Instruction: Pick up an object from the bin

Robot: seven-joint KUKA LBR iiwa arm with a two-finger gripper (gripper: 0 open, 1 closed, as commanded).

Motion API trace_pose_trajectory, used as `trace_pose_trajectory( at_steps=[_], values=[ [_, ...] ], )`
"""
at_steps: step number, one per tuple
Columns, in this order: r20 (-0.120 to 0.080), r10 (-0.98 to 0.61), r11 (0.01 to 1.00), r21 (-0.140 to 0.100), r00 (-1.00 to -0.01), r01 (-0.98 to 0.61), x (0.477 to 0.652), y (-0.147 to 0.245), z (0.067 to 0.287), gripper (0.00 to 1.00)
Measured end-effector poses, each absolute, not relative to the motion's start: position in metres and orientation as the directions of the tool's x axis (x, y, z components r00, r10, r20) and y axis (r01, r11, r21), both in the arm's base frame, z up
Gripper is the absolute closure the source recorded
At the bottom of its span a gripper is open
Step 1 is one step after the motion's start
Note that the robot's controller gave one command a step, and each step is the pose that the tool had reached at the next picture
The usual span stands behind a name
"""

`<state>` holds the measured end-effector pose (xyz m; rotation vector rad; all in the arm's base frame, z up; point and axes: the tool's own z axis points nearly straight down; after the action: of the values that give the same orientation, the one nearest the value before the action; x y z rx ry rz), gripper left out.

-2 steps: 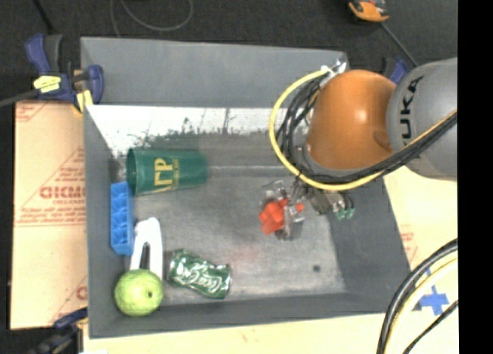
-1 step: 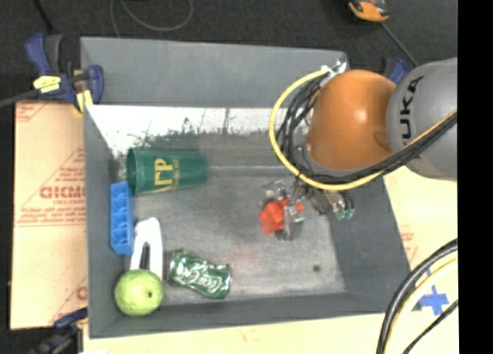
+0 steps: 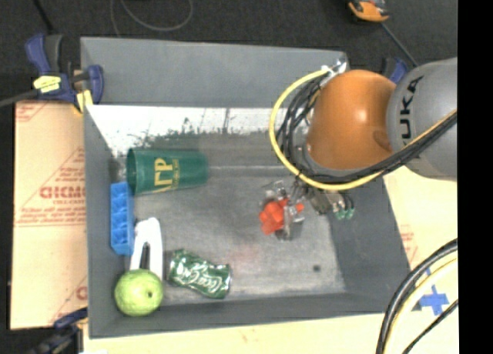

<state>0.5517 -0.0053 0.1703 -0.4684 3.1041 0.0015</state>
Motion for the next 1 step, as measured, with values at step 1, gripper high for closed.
trace_pose_trajectory(
  at_steps=[1],
  values=[
    [-0.002,-0.294,0.956,0.001,-0.956,-0.294,0.5517,-0.0054,0.1703,1.00]
  ],
)
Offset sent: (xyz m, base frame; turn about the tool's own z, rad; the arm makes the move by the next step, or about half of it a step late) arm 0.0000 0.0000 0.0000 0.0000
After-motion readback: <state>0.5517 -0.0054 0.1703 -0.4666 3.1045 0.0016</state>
